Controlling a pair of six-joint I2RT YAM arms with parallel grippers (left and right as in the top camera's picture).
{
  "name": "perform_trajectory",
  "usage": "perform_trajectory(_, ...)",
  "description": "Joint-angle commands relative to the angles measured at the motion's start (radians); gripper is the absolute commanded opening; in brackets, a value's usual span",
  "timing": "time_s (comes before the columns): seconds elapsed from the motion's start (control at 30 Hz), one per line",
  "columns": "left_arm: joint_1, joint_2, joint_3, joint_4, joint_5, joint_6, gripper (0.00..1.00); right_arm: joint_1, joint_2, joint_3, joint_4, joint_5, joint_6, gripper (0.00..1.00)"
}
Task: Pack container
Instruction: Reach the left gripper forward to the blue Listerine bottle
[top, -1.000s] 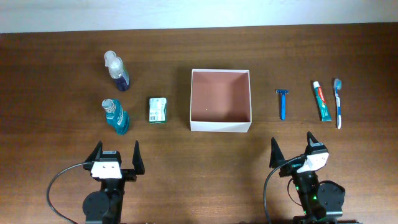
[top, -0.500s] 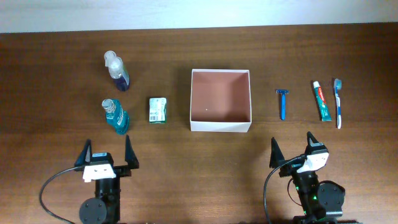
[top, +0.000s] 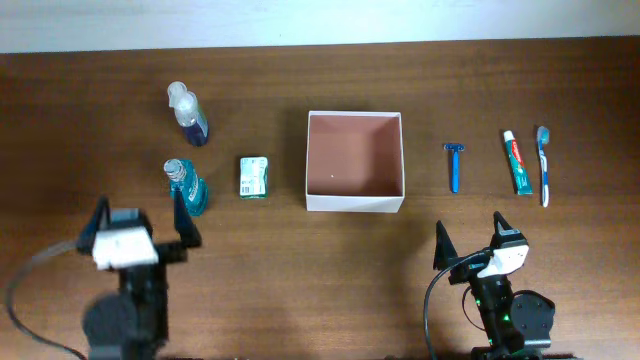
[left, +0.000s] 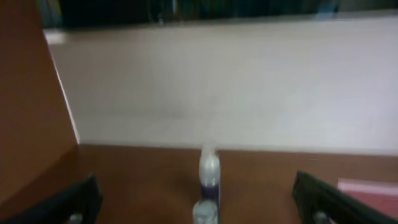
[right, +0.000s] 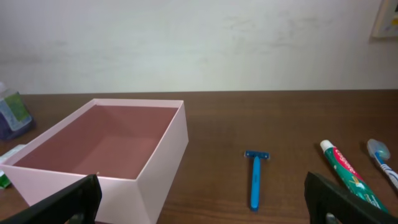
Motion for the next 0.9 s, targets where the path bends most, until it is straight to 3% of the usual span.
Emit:
perform_trajectory(0.0,0.004,0.250,0.249,-0.154,0.034,0.041,0.99,-0.008,-0.008,-0.006,-0.003,-0.012,-0.008,0.99)
perform_trajectory(0.1,0.004,0.491,0.487,-0.336,0.145,0.040,0.99,-0.008,-0.008,-0.006,-0.003,-0.012,-0.008,0.99)
perform_trajectory(0.5,0.055,1.105,1.097,-0.984,0.149,0.033,0.99,-0.008,-0.008,-0.006,-0.003,-0.012,-0.008,0.99)
perform_trajectory(0.87,0.062,1.281,1.110,-1.032,0.152,-0.014,0.99,-0.008,-0.008,-0.006,-0.004,-0.012,-0.008,0.99)
